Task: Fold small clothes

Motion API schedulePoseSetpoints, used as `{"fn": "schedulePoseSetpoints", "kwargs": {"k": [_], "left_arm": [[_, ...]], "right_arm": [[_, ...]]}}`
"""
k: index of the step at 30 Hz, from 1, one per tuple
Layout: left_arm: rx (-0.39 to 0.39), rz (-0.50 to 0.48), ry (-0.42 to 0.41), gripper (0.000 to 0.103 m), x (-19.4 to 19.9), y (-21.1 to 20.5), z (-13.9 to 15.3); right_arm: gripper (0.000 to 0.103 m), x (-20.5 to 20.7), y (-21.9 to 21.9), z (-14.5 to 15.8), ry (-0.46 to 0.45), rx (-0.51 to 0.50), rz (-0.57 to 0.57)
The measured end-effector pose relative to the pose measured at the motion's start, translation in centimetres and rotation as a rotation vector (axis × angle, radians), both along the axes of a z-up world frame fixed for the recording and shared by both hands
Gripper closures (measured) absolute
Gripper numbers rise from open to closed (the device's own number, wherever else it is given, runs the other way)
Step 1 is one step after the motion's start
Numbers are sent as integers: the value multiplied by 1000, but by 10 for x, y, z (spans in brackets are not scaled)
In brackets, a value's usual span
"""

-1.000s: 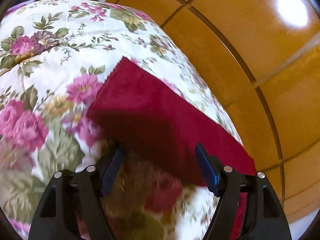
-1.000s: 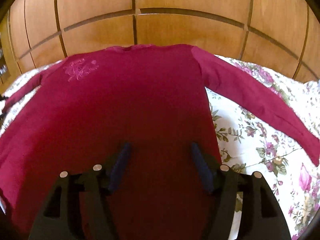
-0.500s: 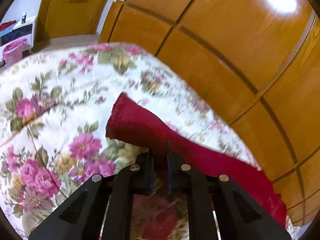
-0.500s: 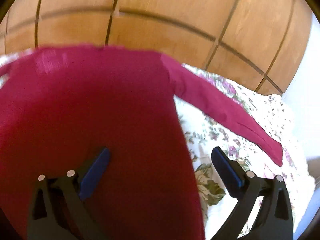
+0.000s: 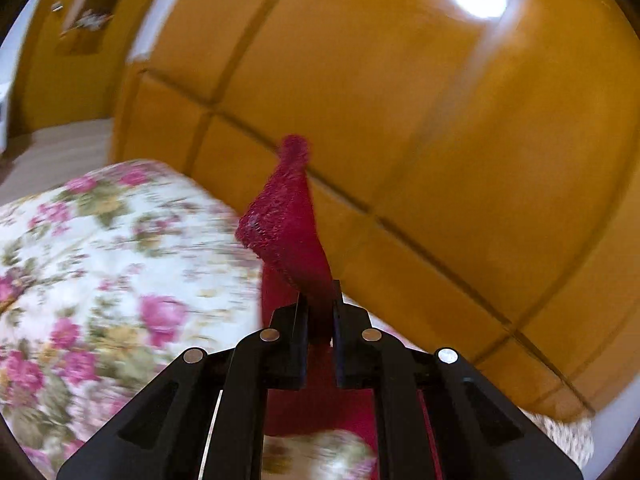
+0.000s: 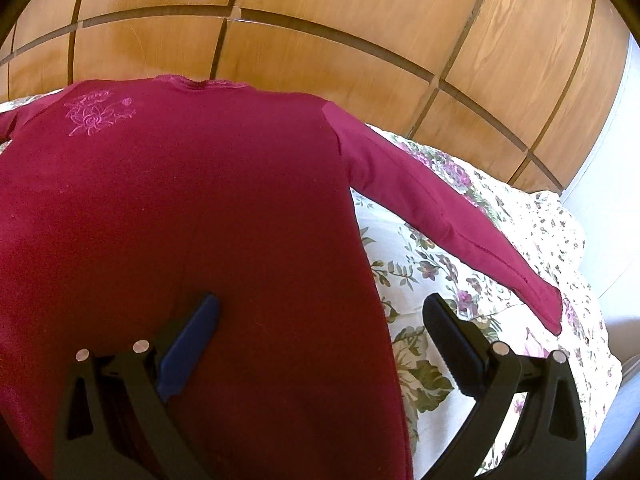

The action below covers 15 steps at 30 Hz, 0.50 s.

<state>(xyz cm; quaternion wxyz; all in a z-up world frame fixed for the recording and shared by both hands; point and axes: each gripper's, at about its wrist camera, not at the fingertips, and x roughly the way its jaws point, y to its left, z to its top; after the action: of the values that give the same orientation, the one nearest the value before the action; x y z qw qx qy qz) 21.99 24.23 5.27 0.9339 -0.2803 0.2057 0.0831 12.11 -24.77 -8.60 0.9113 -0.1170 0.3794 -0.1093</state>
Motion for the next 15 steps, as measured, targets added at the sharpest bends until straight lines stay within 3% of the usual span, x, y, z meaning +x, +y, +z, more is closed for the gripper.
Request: {"fn": "schedulePoseSetpoints", "kwargs": {"k": [4, 8, 15], "left_arm": [[9, -127, -18, 95, 10, -64, 6], [81, -257, 7, 95, 26, -141, -4], [79, -368, 76, 95, 48, -231, -33]], "right_arm": [[2, 1, -2, 0, 2, 17, 1], [2, 3, -5, 1, 2, 29, 1], [2, 4, -8, 1, 3, 55, 2]]}}
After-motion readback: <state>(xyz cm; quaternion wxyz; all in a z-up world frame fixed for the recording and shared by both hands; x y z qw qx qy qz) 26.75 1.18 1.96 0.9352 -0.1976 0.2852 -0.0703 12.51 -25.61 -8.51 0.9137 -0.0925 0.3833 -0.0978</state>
